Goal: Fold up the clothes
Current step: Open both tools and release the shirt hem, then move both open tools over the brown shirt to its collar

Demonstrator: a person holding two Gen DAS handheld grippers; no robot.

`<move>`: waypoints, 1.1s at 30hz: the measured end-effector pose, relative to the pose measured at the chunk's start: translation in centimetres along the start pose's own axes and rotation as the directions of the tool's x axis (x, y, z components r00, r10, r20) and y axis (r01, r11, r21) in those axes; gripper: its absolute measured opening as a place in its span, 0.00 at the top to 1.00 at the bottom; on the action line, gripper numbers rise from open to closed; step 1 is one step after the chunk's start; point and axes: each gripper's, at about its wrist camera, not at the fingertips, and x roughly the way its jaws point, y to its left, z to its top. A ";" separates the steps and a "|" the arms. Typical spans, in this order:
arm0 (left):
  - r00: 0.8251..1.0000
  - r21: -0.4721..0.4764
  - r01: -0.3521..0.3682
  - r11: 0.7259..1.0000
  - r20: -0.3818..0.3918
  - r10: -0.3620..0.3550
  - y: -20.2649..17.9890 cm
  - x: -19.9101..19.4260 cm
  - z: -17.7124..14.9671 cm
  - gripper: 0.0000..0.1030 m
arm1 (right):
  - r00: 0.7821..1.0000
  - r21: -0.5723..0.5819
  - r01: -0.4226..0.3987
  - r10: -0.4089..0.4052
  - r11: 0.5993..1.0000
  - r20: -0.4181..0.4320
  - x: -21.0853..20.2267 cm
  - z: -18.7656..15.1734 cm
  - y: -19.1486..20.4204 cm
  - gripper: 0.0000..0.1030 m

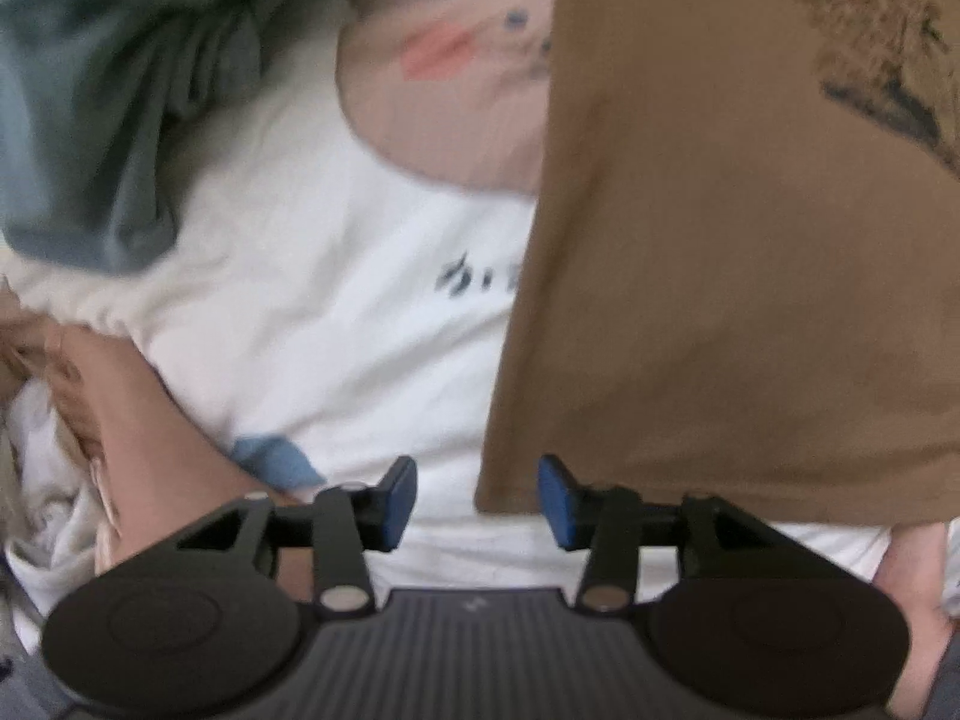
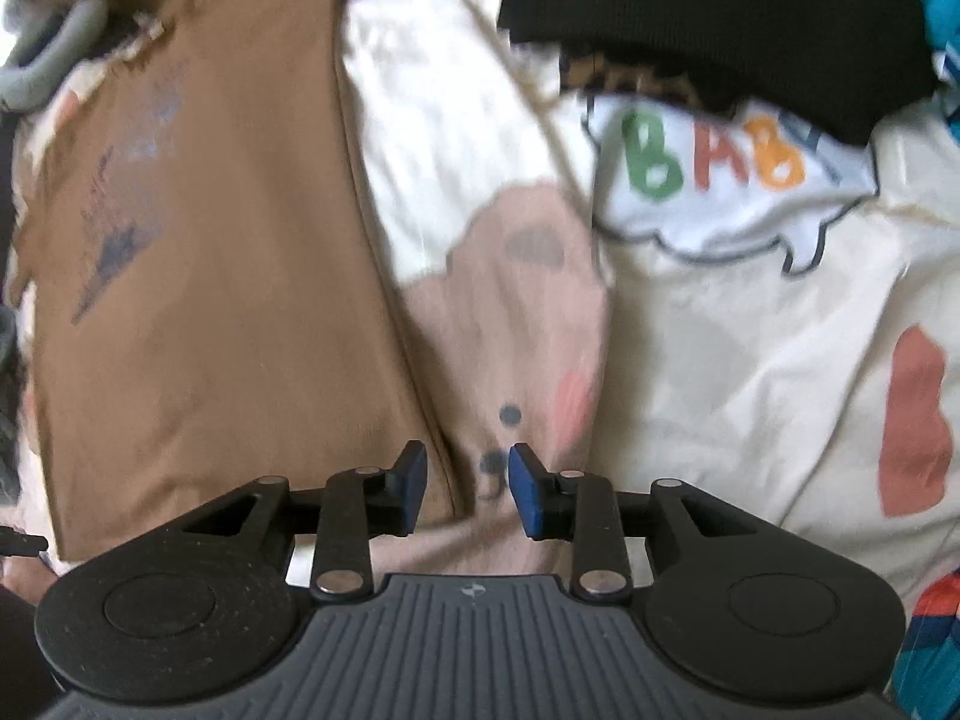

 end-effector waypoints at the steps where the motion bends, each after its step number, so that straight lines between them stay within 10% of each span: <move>1: 1.000 0.002 0.008 1.000 0.020 -0.008 -0.3 -0.8 0.6 0.48 | 1.000 0.001 -0.009 0.009 1.000 0.017 -0.5 0.3 0.0 0.64; 15: 0.965 0.115 0.081 0.990 0.238 -0.107 -8.8 -9.8 10.1 0.36 | 0.970 -0.093 -0.054 0.074 0.994 0.232 -6.0 4.8 4.0 0.56; 33: 0.921 0.195 0.084 0.977 0.358 -0.151 -15.1 -8.3 19.4 0.29 | 0.942 -0.146 0.044 0.008 0.988 0.336 -5.2 11.6 9.1 0.56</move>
